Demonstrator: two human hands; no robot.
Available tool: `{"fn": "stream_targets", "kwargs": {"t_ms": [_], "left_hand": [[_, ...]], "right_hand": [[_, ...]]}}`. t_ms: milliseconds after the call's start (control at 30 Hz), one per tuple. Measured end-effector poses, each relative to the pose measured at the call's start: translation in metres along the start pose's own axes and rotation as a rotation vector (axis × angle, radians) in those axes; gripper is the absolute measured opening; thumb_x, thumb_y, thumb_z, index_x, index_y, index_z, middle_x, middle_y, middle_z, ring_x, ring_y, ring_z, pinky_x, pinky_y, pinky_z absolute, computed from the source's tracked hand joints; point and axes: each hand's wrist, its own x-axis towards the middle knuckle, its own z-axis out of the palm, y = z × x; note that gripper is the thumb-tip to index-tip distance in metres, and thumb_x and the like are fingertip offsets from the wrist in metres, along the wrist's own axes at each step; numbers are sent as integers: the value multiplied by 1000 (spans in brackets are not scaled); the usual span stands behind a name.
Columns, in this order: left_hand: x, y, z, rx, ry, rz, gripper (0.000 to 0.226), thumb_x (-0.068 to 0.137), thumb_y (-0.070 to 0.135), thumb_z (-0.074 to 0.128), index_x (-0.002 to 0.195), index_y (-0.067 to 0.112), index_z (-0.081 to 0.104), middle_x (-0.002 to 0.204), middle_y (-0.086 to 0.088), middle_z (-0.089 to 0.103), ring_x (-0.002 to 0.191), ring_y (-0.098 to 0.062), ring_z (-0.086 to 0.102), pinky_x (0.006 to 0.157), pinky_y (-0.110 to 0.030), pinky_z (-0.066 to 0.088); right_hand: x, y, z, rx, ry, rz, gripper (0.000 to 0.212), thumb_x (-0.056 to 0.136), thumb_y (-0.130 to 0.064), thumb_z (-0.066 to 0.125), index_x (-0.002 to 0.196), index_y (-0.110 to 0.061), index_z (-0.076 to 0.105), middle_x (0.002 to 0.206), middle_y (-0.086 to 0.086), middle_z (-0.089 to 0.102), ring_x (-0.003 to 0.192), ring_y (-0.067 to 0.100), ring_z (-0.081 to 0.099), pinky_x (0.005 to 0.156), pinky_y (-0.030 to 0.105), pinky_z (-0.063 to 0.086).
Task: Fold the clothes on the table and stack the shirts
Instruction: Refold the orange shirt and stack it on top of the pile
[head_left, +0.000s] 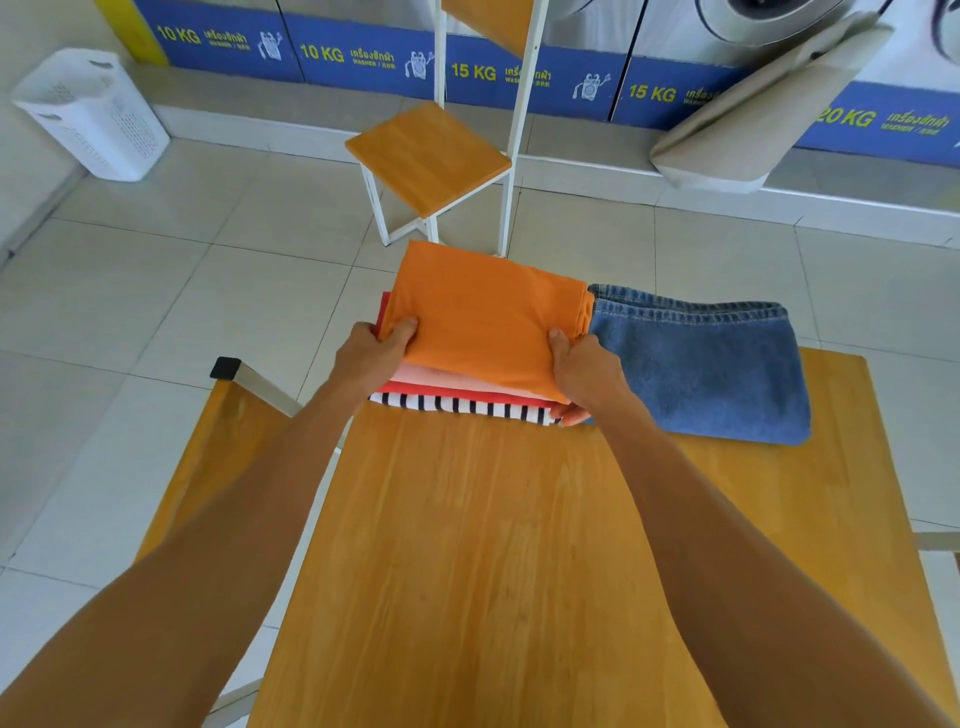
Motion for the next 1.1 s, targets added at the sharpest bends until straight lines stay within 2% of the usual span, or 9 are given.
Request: {"fn": "stream_targets", "kwargs": {"t_ms": [67,233,333,533,667,767,867,967,1100], "left_hand": [[0,0,3,22,12,-4,70,82,73,40,115,14,55,95,-3,61,79,-18,58,65,-30,47],[-1,1,2,28,-9,-69,79,78,80,37,121,15,48,91,1,56,77,-15,55,60,-29,43],[-3,-2,-2,82,-52,-88,83,79,81,34,123,13,46,102,-5,59,83,-20,58,63,-31,45],[-14,-13,0,179,-8,-33,76,89,73,25,123,9,47,107,-9,59,88,-24,57,66,-31,45],[-11,-7,-6,124,-17,-5,60,93,63,35,121,12,47,109,-7,58,88,-22,57,64,-29,44],[-11,-1,-10,96,10,12,48,93,55,39,120,17,49,121,-7,60,89,-18,58,68,-30,45],[-18,10,-9,32,11,55,61,96,60,27,144,22,36,143,-4,47,119,-25,51,94,-42,44],[-29,20,-1,-37,50,61,62,98,58,18,144,21,36,143,-6,46,128,-30,46,105,-48,38],[-39,29,3,-81,151,114,52,101,51,19,124,20,53,122,-6,59,114,-27,55,94,-41,44]], "right_hand": [[0,0,0,-6,7,5,57,99,-61,26,125,-13,39,93,20,66,48,27,71,43,33,57],[0,1,1,-6,20,-3,59,99,-61,27,127,-11,40,95,20,64,51,29,72,51,39,62],[0,2,0,-10,31,-11,60,99,-61,27,128,-10,40,97,19,64,55,31,73,60,45,63],[-7,2,1,-8,36,-31,59,98,-61,28,129,-13,39,97,15,59,53,28,70,45,35,59],[-10,4,-3,34,-7,-6,58,99,-61,30,129,-12,38,112,17,59,60,32,71,44,32,56],[-10,5,-4,-27,7,-30,61,100,-57,30,131,-7,43,115,16,62,80,33,73,65,41,60],[-10,5,-3,-226,165,-95,66,98,-59,24,131,-9,52,129,16,58,114,35,58,86,48,45],[-10,2,-1,19,154,-188,69,100,-58,22,147,-9,37,143,16,48,131,37,45,104,52,40],[-11,3,3,256,142,-257,53,104,-47,28,143,-15,45,120,3,61,117,28,58,91,39,45]]}}
